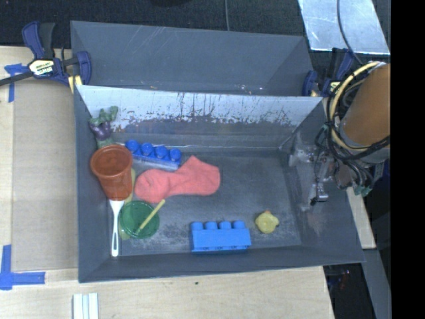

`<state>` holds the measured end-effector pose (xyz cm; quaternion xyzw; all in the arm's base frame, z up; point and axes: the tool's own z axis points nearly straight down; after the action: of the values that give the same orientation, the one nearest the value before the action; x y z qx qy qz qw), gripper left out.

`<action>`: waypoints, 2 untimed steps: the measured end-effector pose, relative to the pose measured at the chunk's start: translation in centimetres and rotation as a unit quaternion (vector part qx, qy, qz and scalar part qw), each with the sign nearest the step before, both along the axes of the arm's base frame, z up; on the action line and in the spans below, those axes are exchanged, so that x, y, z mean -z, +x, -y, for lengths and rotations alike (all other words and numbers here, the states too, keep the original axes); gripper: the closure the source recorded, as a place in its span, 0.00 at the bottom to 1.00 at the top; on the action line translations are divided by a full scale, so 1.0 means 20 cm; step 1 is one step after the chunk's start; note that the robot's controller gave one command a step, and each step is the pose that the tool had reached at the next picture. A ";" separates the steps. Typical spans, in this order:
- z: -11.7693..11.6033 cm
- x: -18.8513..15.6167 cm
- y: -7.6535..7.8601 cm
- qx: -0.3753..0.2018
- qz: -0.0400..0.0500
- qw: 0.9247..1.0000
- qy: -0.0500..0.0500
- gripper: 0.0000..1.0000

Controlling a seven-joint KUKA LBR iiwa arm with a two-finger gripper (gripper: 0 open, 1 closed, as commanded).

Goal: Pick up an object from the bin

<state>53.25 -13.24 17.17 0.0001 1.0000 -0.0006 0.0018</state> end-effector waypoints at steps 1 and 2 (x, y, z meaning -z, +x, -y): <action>-0.17 0.33 -0.08 -0.003 0.003 1.000 -0.001 0.00; -0.23 0.48 0.00 0.030 0.006 1.000 -0.002 0.00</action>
Offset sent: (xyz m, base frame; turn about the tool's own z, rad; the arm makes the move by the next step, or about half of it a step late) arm 0.0035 0.0472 -0.0979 0.0622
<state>53.30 -8.62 7.49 0.0304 0.9995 -0.0026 0.0083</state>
